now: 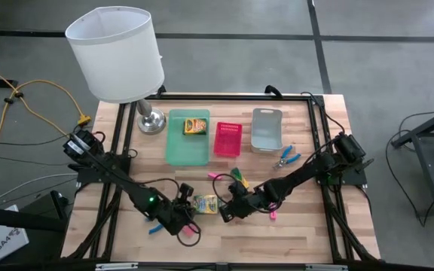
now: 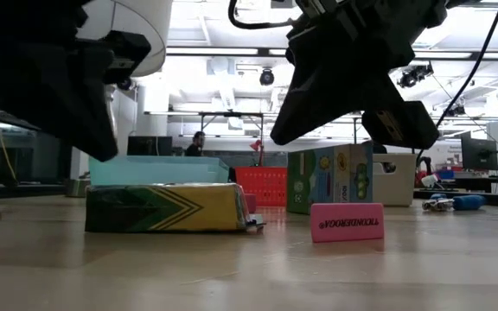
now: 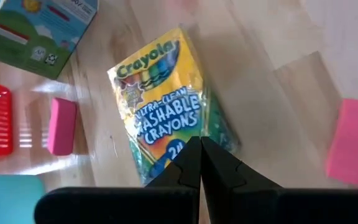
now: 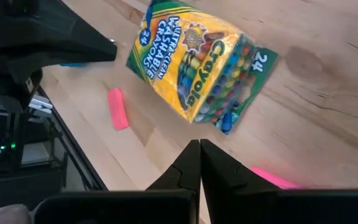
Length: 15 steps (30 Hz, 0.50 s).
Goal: Pick & Place School Supplies
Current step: Put the yellow crayon box into the green bin
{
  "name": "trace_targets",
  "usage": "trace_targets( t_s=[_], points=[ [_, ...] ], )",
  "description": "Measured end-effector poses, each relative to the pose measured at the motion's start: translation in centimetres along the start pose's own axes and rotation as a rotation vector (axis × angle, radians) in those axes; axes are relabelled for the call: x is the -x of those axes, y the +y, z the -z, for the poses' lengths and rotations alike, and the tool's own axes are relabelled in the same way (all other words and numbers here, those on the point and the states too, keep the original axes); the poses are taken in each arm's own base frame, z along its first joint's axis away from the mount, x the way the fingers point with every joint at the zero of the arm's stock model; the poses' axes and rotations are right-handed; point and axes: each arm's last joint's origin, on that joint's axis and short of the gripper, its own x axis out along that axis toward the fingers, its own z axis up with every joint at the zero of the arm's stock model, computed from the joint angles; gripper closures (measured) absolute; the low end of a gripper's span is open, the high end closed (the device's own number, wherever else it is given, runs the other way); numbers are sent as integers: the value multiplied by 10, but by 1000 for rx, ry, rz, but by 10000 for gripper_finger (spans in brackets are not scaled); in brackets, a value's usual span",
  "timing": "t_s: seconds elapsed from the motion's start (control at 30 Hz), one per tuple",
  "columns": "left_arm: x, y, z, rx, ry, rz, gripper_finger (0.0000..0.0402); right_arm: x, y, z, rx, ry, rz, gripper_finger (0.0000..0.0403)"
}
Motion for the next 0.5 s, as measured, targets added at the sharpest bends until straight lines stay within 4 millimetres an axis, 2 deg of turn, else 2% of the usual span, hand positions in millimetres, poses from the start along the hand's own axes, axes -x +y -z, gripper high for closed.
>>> trace_targets(
  t_s=[0.5],
  points=[
    [-25, 12, 5, 37, 47, 82, 401, 0, -1, 1, 5, 2, 6, 401]
  ],
)
